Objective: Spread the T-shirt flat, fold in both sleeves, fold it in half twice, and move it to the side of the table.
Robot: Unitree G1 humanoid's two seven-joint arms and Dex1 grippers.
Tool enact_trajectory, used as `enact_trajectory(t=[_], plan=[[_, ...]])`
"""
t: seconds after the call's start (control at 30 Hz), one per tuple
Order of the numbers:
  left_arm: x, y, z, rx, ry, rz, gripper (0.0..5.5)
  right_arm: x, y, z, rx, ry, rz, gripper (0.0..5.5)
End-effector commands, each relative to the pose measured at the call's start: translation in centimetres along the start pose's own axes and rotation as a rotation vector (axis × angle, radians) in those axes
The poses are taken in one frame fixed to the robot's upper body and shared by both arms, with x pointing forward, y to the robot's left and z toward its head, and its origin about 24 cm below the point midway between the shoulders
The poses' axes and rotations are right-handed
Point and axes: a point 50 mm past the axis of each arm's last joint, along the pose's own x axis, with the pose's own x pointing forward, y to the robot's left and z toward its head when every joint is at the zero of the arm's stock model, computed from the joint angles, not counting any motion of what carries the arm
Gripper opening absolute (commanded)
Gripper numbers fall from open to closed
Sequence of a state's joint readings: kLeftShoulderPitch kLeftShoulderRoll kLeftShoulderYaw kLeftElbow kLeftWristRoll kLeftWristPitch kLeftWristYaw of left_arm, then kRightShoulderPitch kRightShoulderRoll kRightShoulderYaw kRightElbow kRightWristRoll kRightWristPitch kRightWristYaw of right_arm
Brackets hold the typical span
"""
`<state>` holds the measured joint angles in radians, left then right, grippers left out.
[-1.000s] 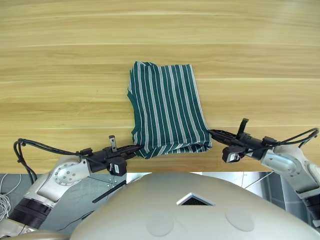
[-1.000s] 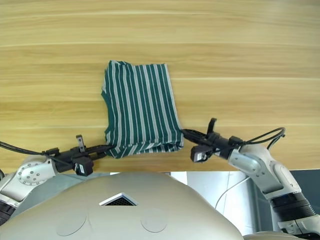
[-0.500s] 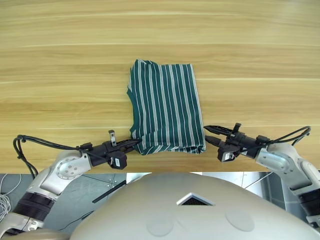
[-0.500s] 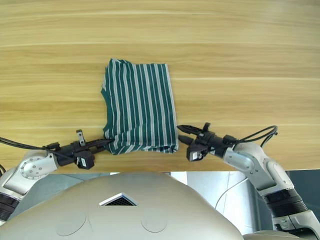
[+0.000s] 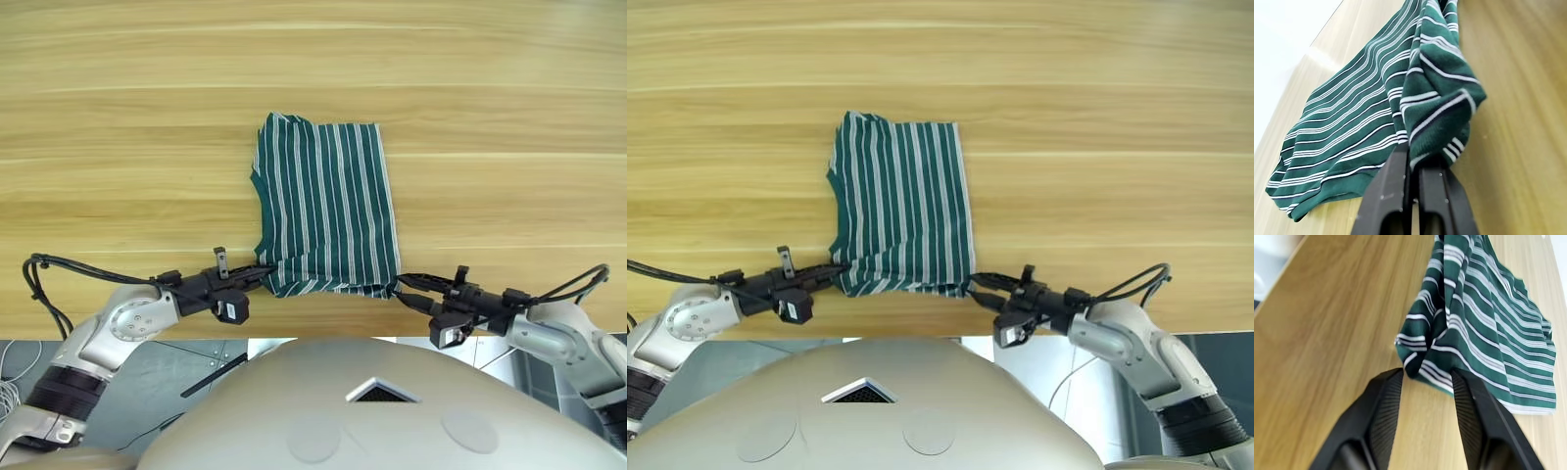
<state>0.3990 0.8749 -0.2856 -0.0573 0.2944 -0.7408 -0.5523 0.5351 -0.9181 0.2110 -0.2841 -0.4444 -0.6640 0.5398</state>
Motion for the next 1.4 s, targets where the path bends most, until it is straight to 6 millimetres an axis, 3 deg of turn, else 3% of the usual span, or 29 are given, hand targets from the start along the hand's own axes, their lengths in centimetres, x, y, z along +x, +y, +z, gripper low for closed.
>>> enact_trajectory(t=[0.03, 0.43, 0.77, 0.97, 1.1, 1.4], plan=[[-0.1, -1.1, -0.8, -0.008, 0.067, -0.067, 0.00, 0.6, -0.2, -0.2, -0.021, -0.011, 0.011, 1.84], [0.6, -1.7, -0.8, -0.032, 0.055, -0.065, 0.00, 1.3, -1.4, -1.0, -0.060, -0.015, -0.028, 1.84], [0.7, -1.5, -0.9, -0.017, 0.048, -0.062, 0.00, 1.4, -1.8, -0.5, -0.045, -0.051, -0.068, 0.16], [1.6, -1.0, -0.6, 0.024, 0.014, -0.064, 0.00, 1.7, -2.6, -0.1, -0.025, -0.098, -0.118, 0.12], [1.8, -1.7, -0.2, 0.026, -0.006, -0.102, 0.00, 1.5, -1.6, 0.1, 0.015, -0.093, -0.099, 0.12], [0.0, -3.6, 0.8, -0.052, 0.014, -0.115, 0.00, -0.6, -0.2, 0.2, 0.086, -0.017, -0.062, 0.12]])
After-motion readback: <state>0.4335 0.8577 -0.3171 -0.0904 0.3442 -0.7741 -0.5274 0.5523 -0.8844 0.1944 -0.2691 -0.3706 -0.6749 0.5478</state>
